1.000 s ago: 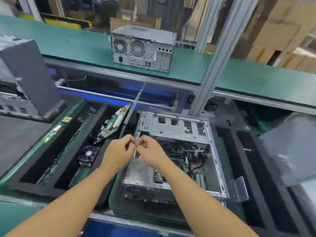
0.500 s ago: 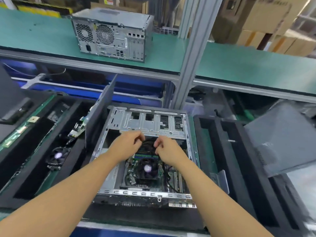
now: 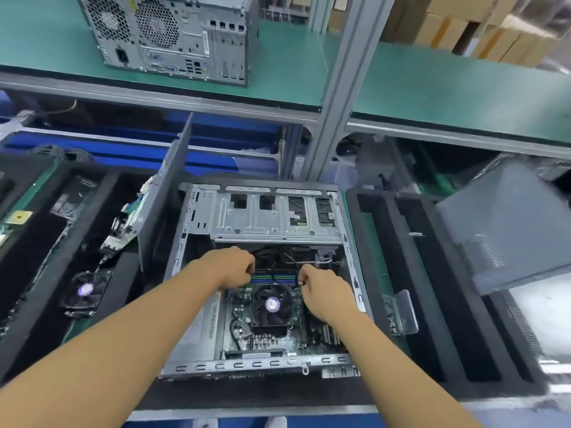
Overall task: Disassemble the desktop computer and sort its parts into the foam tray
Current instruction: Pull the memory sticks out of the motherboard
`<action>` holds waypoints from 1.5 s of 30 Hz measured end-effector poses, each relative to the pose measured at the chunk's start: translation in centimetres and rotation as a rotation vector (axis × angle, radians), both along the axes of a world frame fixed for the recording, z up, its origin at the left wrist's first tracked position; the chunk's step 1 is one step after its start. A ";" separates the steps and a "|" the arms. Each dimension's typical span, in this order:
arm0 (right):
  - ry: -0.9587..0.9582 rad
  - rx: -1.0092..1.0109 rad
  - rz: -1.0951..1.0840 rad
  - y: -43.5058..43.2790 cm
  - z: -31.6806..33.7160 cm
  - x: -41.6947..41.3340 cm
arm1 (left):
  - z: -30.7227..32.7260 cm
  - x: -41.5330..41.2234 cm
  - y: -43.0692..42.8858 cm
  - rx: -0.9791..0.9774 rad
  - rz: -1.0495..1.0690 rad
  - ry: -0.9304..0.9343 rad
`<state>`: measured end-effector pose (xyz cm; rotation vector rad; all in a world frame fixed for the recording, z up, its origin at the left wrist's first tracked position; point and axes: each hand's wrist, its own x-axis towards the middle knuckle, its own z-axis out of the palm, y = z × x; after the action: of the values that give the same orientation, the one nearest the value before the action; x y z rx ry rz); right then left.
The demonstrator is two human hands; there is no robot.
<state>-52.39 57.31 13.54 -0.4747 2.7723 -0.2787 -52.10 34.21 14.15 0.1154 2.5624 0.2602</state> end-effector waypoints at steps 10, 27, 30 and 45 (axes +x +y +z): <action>-0.320 -0.006 0.029 -1.4 0.8 -0.7 | -2.3 -2.8 -0.8 0.015 0.082 -0.195; -0.339 0.049 -0.110 -2.5 -0.2 -1.1 | -4.7 -2.9 -2.5 -0.065 0.216 -0.244; -0.392 0.061 -0.061 -2.0 0.0 -1.2 | -4.8 -3.0 -2.6 -0.003 0.231 -0.296; -0.417 0.085 0.080 -1.3 0.0 -1.8 | -3.9 -2.4 -3.4 -0.030 0.125 -0.306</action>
<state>-54.19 56.03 13.50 -0.4467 2.3433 -0.2113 -54.50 30.78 10.28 -0.0909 2.2707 0.2640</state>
